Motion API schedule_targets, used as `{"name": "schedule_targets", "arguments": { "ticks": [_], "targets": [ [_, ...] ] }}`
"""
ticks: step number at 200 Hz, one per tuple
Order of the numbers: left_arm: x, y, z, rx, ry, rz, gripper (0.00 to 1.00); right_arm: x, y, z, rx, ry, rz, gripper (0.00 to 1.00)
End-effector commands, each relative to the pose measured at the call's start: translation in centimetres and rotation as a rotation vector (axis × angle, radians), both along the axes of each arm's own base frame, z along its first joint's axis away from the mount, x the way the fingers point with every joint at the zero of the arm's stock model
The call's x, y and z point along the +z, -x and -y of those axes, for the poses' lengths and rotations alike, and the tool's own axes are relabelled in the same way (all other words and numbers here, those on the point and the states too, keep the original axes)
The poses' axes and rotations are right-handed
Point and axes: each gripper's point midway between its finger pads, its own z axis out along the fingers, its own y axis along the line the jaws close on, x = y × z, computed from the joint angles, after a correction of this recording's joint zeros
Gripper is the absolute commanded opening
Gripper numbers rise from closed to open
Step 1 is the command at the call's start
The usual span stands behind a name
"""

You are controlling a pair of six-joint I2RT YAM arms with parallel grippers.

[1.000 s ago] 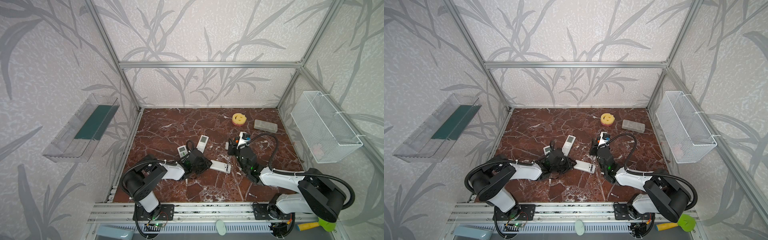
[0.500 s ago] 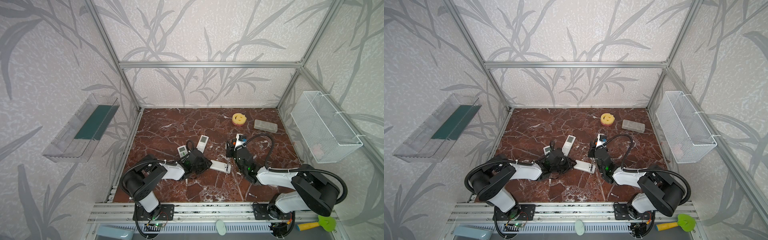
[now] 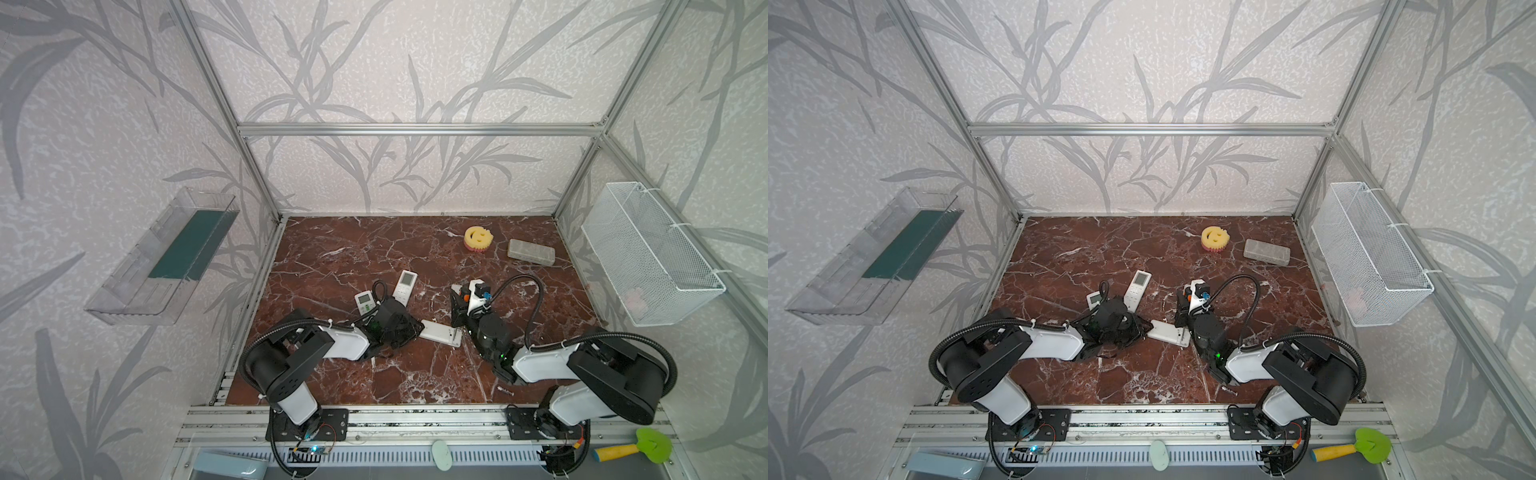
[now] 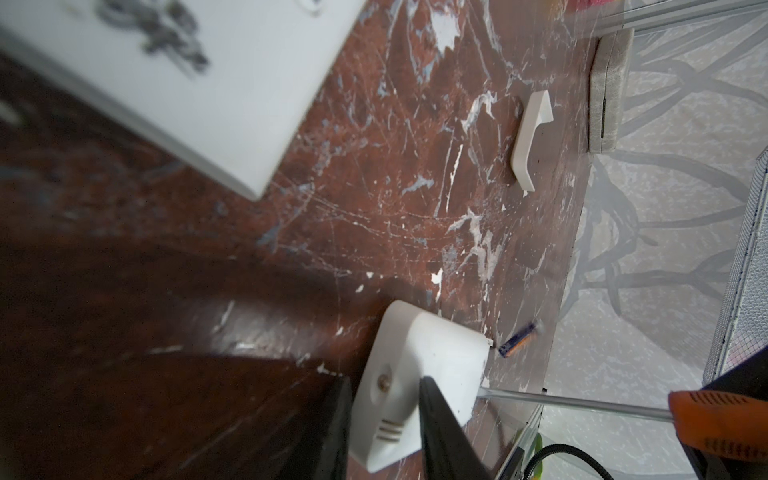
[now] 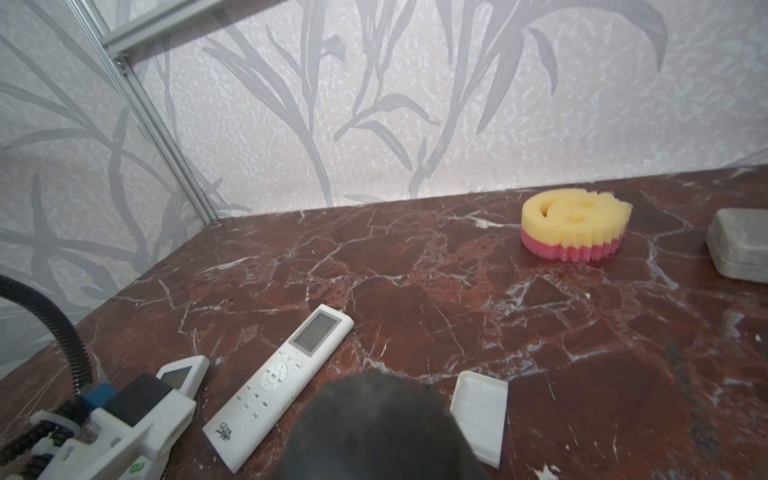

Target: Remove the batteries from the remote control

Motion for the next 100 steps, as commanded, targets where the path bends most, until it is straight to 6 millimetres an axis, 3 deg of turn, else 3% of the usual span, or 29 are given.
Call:
{"name": "schedule_targets", "arguments": {
  "ticks": [1, 39, 100],
  "targets": [
    [-6.7, 5.0, -5.2, 0.006, -0.239, -0.232, 0.32, -5.0, 1.6, 0.0, 0.06, 0.175, -0.072, 0.0],
    [-6.4, 5.0, -5.3, 0.006, -0.247, -0.227, 0.32, -4.2, 1.3, -1.1, 0.086, 0.14, -0.053, 0.0],
    [-5.5, 4.5, -4.8, -0.021, -0.245, -0.194, 0.32, -0.9, 0.3, -2.3, 0.103, 0.125, -0.088, 0.0]
  ]
}}
